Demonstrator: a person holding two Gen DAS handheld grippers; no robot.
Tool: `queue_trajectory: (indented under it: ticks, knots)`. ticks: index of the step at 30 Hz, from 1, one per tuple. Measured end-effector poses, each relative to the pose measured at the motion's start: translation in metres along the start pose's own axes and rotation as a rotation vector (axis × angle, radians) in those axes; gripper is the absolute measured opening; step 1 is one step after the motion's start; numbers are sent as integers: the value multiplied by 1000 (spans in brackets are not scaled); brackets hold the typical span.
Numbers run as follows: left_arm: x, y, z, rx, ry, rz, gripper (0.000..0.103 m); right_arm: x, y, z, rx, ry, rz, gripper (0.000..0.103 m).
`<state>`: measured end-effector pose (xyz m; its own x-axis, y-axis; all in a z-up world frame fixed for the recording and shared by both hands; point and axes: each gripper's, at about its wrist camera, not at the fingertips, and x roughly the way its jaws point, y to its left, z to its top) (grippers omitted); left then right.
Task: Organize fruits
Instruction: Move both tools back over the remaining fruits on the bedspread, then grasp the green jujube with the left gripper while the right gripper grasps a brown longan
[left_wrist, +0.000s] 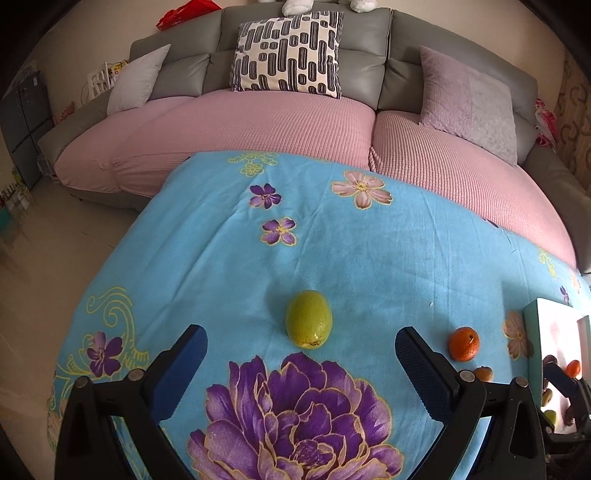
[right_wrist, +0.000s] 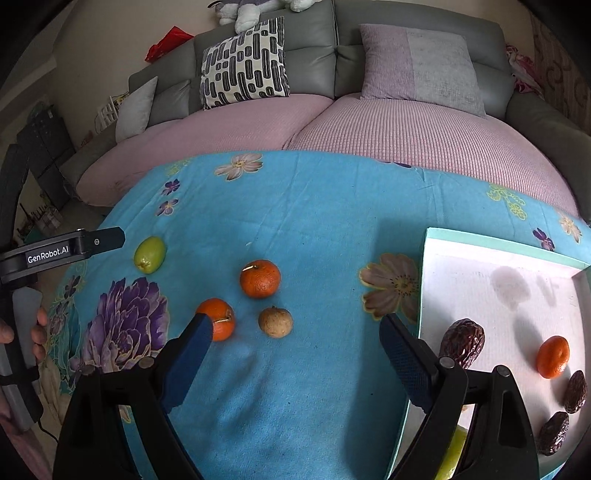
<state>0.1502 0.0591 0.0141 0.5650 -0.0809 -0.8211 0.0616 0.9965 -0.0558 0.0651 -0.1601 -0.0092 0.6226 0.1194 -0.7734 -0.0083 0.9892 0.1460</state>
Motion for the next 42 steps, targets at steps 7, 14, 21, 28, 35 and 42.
queue_trajectory:
  ticks: [7,14,21,28,35,42]
  knots:
    - [34,2,4,-25,33,-51,89,25,9,-3,-27,45,-7,65]
    - [54,10,2,-65,70,-55,73,46,11,-7,-35,82,-9,47]
    - [60,8,1,-62,86,-65,51,52,13,-8,-36,85,11,34]
    - [60,7,1,-63,95,-67,41,48,15,-8,-39,71,19,28]
    - [45,4,6,-68,69,-82,41,33,9,-2,-21,39,5,28]
    - [17,-12,12,-47,25,-113,41,13,-2,5,9,2,-25,28]
